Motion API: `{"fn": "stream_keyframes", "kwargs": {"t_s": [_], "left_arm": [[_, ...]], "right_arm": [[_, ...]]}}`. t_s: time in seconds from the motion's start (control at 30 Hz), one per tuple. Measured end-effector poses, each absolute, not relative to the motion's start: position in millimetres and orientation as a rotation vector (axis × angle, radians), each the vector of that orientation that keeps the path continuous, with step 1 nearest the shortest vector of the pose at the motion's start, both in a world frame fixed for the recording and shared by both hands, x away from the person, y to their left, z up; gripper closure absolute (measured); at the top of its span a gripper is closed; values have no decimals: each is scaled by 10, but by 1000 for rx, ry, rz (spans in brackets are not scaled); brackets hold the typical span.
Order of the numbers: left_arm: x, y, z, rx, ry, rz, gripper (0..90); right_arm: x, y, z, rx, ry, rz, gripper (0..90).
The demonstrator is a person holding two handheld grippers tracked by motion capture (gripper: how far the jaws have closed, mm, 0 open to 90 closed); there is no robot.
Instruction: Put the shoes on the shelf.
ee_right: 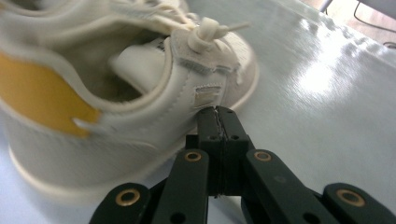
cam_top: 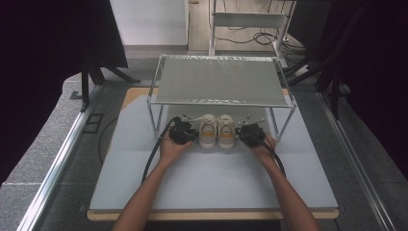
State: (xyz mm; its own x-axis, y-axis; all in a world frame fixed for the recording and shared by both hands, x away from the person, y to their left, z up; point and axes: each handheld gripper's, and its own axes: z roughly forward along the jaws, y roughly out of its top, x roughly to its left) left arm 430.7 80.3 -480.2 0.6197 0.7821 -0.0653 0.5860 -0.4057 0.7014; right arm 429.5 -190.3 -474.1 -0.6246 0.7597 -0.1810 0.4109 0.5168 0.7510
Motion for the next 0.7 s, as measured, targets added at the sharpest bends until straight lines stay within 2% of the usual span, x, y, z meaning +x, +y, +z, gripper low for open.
{"fn": "stream_keyframes", "kwargs": {"t_s": [0.1,0.23,0.33,0.5,0.7], "left_arm": [[4304,786,-4804,2135,1078,364,811],[4269,841,-4816,2104,1060,342,750],[4161,895,-4767,2131,1034,360,749],[3750,1040,-4649,2123,942,382,756],[3611,886,-4570,2120,887,366,763]], "right_arm": [[4306,-1850,-4759,936,2251,881,895],[4289,-1897,-4765,961,2258,921,880],[4220,-1904,-4736,942,2249,939,875],[3775,-1955,-4624,798,2259,997,874],[3463,-1751,-4641,659,2320,1001,874]]}}
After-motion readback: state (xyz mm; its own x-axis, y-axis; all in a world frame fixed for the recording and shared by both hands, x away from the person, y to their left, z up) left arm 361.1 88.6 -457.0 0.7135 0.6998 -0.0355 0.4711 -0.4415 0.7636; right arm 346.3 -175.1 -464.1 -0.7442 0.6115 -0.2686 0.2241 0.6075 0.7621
